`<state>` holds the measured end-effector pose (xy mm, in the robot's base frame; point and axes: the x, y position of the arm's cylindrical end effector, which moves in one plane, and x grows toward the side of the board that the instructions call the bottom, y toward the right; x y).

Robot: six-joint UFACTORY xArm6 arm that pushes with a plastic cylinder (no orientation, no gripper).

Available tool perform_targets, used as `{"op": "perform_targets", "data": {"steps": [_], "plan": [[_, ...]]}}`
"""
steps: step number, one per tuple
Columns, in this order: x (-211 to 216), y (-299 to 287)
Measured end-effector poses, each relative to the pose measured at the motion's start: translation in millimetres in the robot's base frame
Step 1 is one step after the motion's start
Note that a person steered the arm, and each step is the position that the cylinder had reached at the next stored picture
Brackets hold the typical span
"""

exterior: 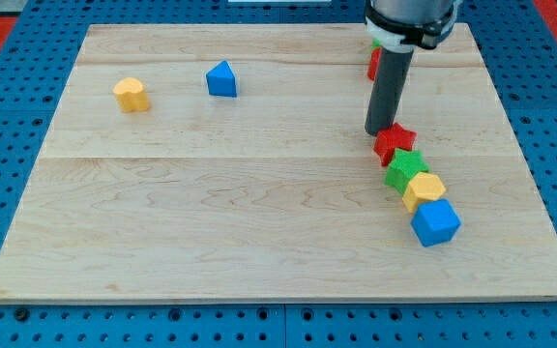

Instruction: Point at the green circle

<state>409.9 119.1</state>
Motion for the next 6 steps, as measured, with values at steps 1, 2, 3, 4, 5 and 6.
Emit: {"op": "perform_targets", "data": {"steps": [1,2,3,4,5,6], "plan": [[-9.2,-7.8],[-27.0,0.9],[-53.0,53.5],[-114.0,61.5],[-159.5,49.4],[-165.1,11.4]]}}
